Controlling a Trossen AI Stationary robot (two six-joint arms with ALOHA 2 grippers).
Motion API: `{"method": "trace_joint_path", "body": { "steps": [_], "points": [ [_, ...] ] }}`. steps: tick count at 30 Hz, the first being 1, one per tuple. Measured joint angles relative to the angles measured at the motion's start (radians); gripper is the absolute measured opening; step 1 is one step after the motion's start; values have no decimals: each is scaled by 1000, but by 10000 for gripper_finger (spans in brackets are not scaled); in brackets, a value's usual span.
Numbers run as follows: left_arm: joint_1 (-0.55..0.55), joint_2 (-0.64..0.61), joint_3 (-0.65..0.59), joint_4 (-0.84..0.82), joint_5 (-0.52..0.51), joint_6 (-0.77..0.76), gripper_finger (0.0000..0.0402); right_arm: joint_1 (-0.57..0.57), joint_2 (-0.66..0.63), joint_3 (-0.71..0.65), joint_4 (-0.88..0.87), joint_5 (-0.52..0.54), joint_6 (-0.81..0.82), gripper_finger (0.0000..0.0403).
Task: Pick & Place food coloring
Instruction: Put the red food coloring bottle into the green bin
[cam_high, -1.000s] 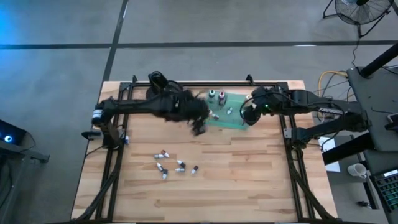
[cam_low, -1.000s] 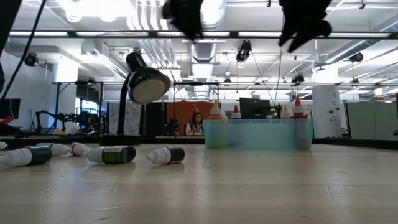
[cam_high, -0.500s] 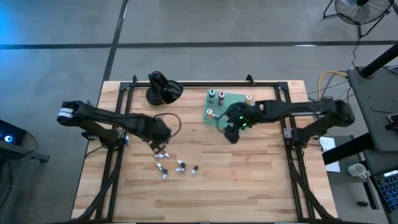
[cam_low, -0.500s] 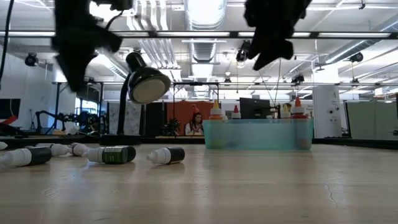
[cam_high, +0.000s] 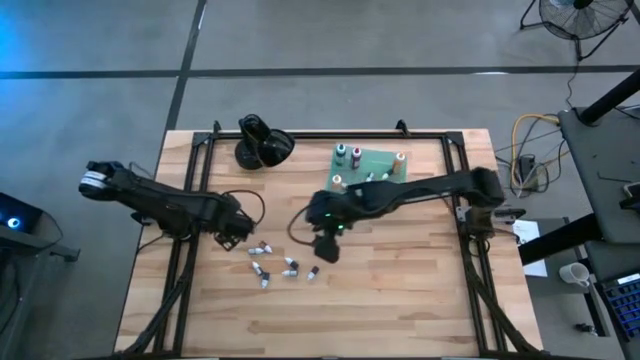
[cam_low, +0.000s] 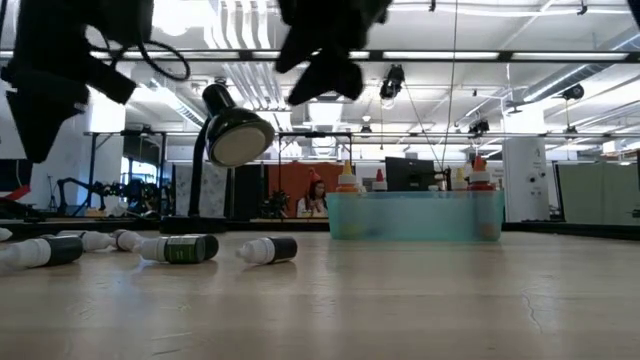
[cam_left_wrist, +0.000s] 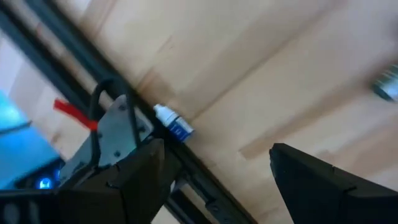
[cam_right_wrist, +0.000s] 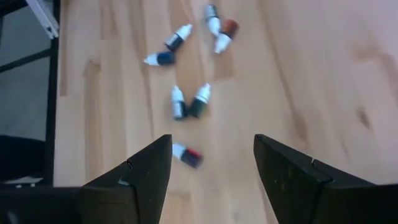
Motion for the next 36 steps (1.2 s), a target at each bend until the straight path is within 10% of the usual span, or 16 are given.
{"method": "trace_joint_path", "body": {
  "steps": [14,23,36],
  "points": [
    [-245,-182,-9,212,-178,34,263,46,350,313,-250,-25,-176,219],
    [-260,-187,-29,260,-201,98,263,137,363,261,-306,-43,-576,219],
    [-260,-187,-58,271,-199,84,263,146,367,232,-216,7,-575,219]
  ]
}}
